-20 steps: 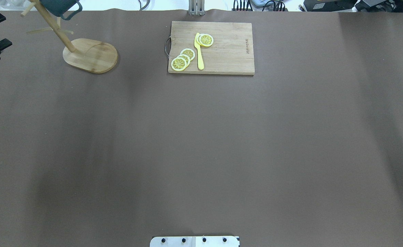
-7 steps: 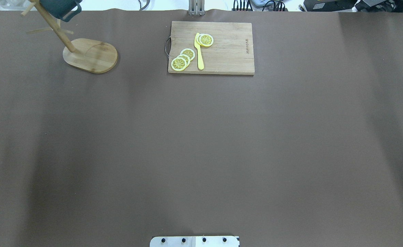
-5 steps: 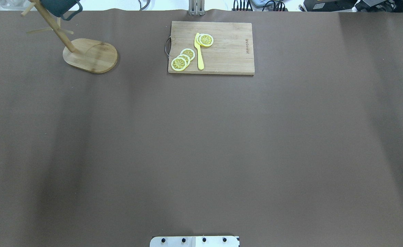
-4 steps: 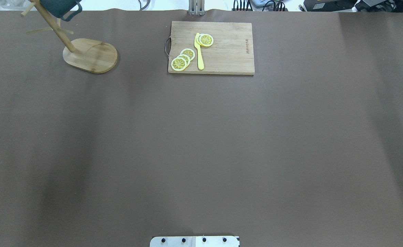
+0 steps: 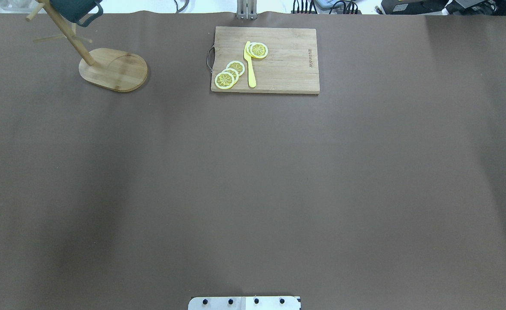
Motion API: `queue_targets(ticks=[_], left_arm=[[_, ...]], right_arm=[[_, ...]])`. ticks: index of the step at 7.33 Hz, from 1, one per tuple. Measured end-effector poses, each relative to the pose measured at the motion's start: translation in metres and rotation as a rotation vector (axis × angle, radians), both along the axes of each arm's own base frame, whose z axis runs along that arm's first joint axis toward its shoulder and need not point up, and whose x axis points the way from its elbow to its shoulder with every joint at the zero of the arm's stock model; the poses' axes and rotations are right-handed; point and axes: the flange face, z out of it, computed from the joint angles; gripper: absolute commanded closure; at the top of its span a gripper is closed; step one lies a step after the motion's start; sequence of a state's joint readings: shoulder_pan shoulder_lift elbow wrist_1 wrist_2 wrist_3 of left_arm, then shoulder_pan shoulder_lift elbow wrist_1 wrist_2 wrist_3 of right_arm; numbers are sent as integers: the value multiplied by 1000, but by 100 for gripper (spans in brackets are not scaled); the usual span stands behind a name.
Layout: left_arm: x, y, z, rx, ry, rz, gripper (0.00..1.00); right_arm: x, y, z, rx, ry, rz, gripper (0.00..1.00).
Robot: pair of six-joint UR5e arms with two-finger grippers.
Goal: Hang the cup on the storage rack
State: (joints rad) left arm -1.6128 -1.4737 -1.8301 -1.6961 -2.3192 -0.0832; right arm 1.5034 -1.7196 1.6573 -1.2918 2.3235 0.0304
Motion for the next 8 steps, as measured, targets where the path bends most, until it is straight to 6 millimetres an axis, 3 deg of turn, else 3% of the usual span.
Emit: queue_targets(ticks=[2, 6, 8], left_arm=[[19, 6, 2, -42, 90, 50, 2], [55, 13, 13, -82, 109, 130, 1], [62, 12, 18, -93, 108, 147, 1]], right_arm=[[6, 3, 8, -9, -44, -6, 0], [13, 5, 4, -4, -76, 6, 0], [15, 5, 2, 0, -81, 11, 0]])
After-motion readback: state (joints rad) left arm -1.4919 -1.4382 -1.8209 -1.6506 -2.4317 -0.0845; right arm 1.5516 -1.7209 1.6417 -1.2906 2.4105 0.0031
